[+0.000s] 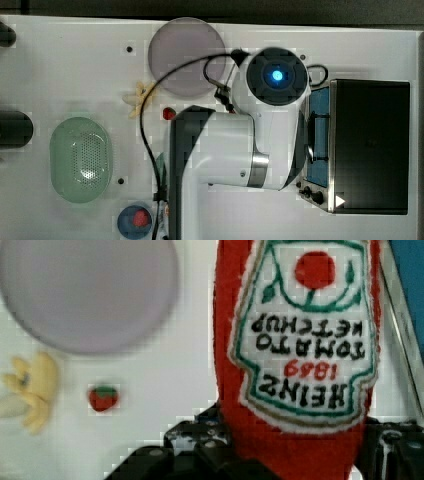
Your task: Pick ketchup from plate and place it on table.
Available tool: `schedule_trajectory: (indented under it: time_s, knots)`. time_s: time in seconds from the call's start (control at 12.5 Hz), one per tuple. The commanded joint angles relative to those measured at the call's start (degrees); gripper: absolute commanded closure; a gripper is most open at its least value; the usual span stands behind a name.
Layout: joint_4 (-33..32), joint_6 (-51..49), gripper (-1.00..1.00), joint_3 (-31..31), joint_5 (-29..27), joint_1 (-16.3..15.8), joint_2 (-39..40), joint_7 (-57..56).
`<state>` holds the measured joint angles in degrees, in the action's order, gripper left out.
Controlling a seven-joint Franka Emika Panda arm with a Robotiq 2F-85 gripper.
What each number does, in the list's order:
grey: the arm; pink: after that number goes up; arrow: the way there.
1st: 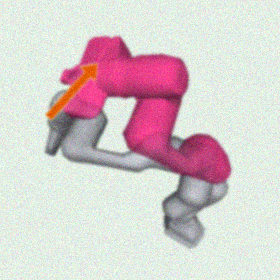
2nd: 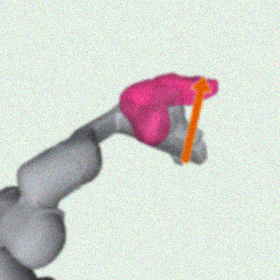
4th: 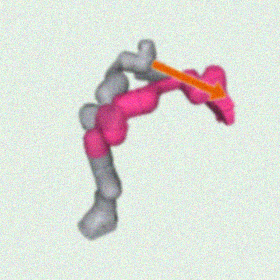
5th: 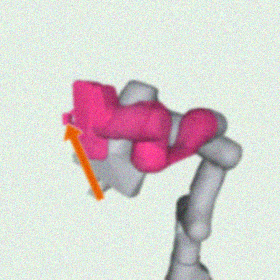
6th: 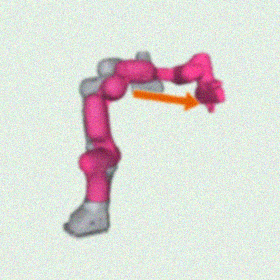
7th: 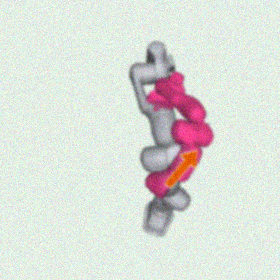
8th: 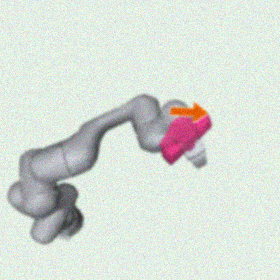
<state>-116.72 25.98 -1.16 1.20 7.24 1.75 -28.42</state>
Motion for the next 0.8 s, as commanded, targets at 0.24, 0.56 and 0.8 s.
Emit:
schedule_trajectory:
  time_s: [0.24,0.56,0.8]
  knots:
    - [-12.5,12.8,-0.24,0.4,0.3,0.9,-1.0,3.1]
    - [-22.0,22.1,-0.24,-1.9,0.4,0.5,0.5,13.2]
    - [-23.5,30.6,-0.24,-3.5,0.4,0.2,4.8,15.6]
